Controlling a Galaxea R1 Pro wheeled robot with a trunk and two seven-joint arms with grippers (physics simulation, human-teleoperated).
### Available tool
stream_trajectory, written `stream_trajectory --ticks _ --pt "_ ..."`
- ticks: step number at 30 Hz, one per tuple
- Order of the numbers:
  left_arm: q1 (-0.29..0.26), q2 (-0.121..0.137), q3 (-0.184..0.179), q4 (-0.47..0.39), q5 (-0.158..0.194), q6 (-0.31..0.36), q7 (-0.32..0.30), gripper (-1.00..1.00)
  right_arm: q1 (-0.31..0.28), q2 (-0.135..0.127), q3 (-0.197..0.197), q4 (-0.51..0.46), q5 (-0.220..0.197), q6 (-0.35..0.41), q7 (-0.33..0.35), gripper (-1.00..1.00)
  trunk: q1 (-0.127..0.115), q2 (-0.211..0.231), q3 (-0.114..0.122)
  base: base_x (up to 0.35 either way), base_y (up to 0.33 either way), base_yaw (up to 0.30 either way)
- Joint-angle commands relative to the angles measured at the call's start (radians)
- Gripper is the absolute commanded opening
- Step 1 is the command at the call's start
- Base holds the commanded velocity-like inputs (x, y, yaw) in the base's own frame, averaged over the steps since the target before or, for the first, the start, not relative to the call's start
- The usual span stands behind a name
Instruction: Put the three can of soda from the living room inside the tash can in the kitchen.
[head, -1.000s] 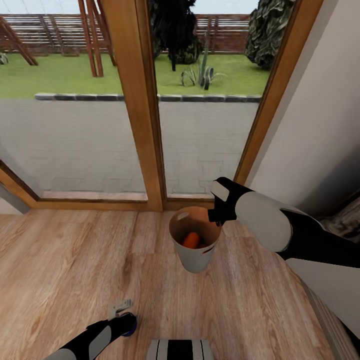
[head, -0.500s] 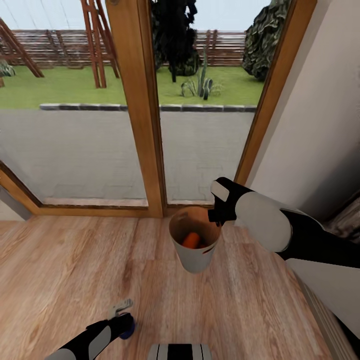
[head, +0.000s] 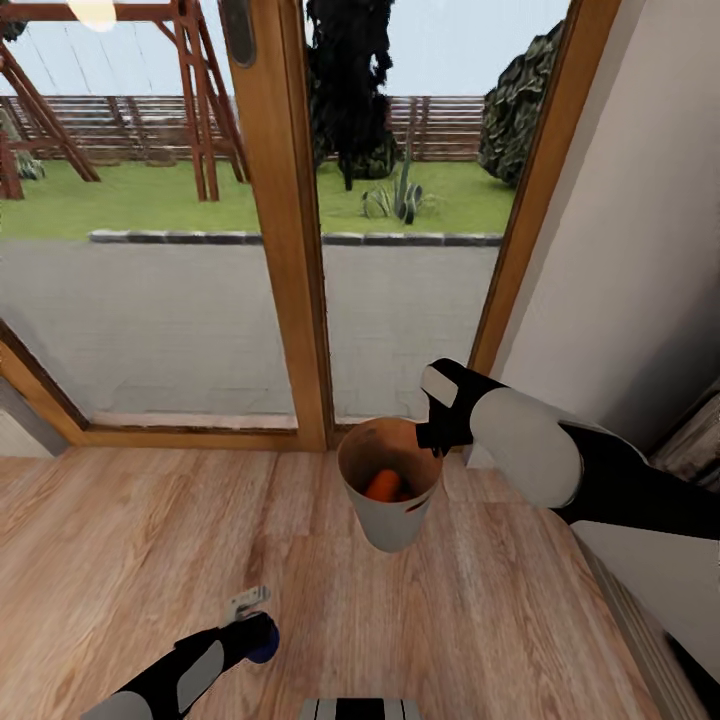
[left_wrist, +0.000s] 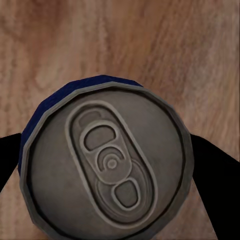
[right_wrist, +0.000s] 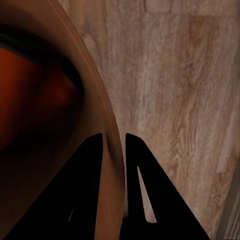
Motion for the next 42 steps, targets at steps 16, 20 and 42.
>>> stream_trajectory --ticks 16,20,42 --pt "0.01 0.191 0.017 -0.455 0.019 0.395 -0.019 -1.0 0.074 0.0 -0.008 -0.003 0.004 0.0 -0.001 -1.0 -0.034 0.058 0.056 0.0 0.0 0.0" --pt "0.014 0.215 0.054 -0.557 0.04 0.501 -0.018 -1.0 0.095 0.0 -0.007 -0.003 0.005 -0.012 -0.001 -1.0 -0.05 0.086 0.069 0.0 0.0 0.0" --pt "0.021 0.267 0.391 -1.08 0.174 0.894 -0.022 -1.0 0.195 0.0 0.002 0.0 0.006 -0.11 -0.016 -1.0 -0.134 0.24 0.138 0.0 0.0 0.0"
